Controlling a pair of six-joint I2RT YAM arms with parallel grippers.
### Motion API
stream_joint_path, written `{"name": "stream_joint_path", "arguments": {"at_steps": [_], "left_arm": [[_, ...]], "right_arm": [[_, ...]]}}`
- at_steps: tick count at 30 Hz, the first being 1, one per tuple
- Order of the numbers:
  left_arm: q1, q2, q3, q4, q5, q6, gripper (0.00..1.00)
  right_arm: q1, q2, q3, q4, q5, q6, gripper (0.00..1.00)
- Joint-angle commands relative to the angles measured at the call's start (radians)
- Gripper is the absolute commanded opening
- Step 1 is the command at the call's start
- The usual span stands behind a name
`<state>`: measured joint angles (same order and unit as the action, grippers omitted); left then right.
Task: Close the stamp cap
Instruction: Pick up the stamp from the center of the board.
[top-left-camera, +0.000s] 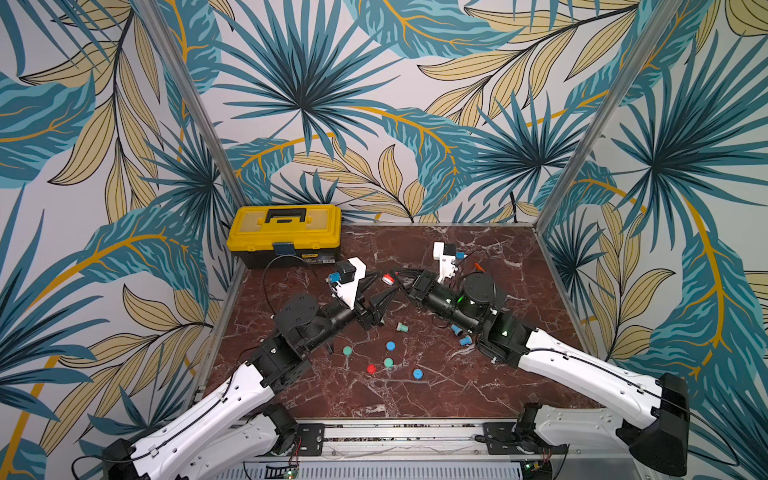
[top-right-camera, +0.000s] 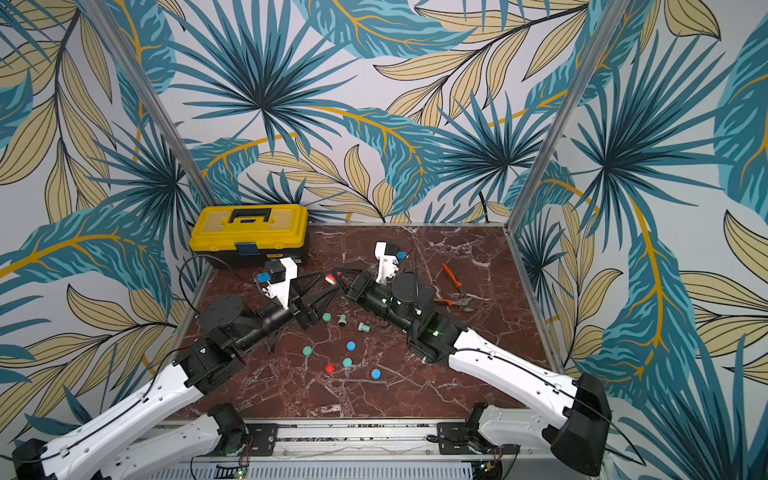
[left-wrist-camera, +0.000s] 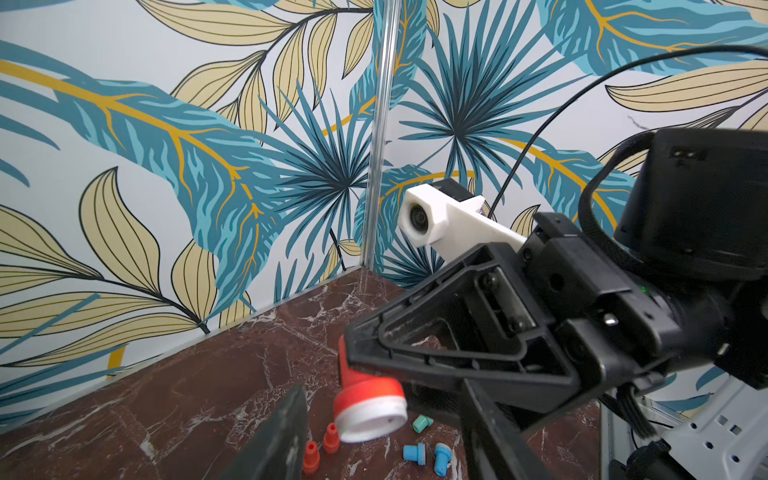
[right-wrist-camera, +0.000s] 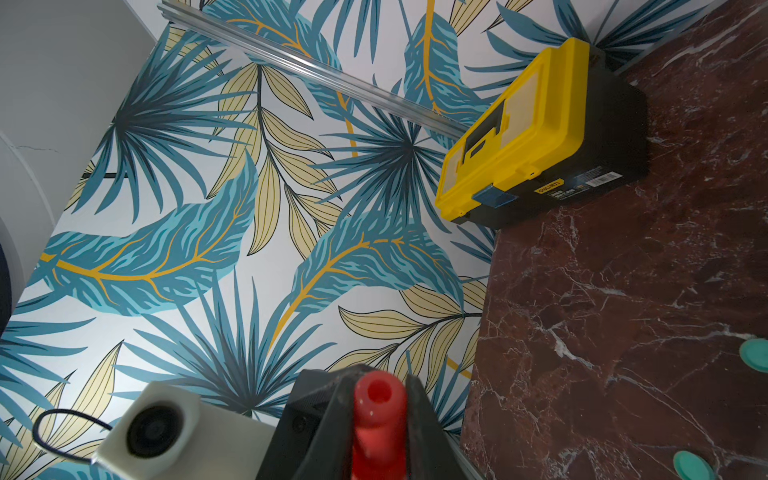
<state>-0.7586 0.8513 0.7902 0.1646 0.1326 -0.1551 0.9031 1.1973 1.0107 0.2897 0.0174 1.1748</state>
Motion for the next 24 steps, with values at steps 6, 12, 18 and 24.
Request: {"name": "stream_joint_path", "arguments": {"at_steps": [6,12,18,24], "left_arm": [[-0.002,0.017,0.014,0.038,-0.003,0.021,0.49],[-0.002,0.022,-0.006,0.036,-0.01,0.028,0.49],[-0.002,0.023,-0.019,0.035,-0.031,0.016,0.52],[-0.002,0.041,-0.016,0.035,-0.03,0.019,0.49]], "right_arm": [[0.022,0.001,0.017,0.026,0.001,0.001,0.06],[0.025,-0.013,0.011,0.022,0.009,-0.003,0.06],[0.026,-0.025,0.009,0.016,0.016,-0.006,0.06],[0.027,-0.023,0.009,0.022,0.012,0.0,0.06]]}}
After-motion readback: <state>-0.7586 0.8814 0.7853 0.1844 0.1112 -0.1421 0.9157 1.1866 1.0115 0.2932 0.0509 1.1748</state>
